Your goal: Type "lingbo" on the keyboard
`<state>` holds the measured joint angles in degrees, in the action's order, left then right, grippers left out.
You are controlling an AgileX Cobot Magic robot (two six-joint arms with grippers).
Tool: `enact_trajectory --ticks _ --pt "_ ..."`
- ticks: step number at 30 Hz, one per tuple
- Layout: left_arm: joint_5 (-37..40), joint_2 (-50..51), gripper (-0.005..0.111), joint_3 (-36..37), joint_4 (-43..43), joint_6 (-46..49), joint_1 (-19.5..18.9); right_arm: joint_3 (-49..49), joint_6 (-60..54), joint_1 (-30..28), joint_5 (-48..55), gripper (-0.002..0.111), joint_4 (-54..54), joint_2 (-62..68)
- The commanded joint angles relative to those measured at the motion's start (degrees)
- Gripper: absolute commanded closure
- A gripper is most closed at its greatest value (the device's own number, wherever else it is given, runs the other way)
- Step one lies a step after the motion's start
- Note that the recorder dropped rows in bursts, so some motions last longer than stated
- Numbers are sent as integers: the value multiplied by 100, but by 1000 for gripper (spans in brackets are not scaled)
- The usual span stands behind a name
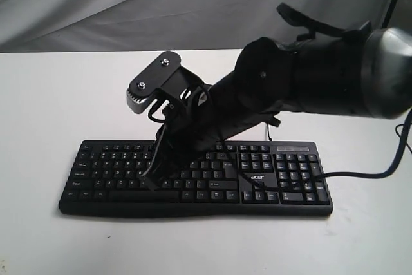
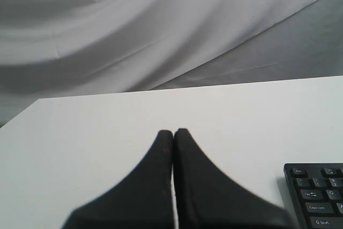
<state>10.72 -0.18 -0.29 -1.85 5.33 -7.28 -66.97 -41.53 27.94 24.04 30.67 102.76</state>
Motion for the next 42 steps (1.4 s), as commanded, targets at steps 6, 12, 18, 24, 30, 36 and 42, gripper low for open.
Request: enact_trajectory --ticks 6,12,18,24,30,36,42 --pt "-36 18 106 29 3 -16 22 349 -781 -321 -647 108 1058 317" --pt "-36 18 106 29 3 -16 22 349 -988 -347 -670 108 1082 602" --pt "-36 18 106 29 3 -16 22 349 -1189 -347 -895 108 1082 740" --pt "-36 18 106 29 3 -16 22 352 -1645 -347 -974 108 1399 908" --pt "-36 18 106 29 3 -16 22 386 -2264 -347 -1158 108 1857 959" --pt "-36 18 106 29 3 -16 22 422 -2293 -347 -1196 108 1925 959" --pt "-36 18 106 29 3 -16 22 513 -2448 -347 -1267 108 2138 995"
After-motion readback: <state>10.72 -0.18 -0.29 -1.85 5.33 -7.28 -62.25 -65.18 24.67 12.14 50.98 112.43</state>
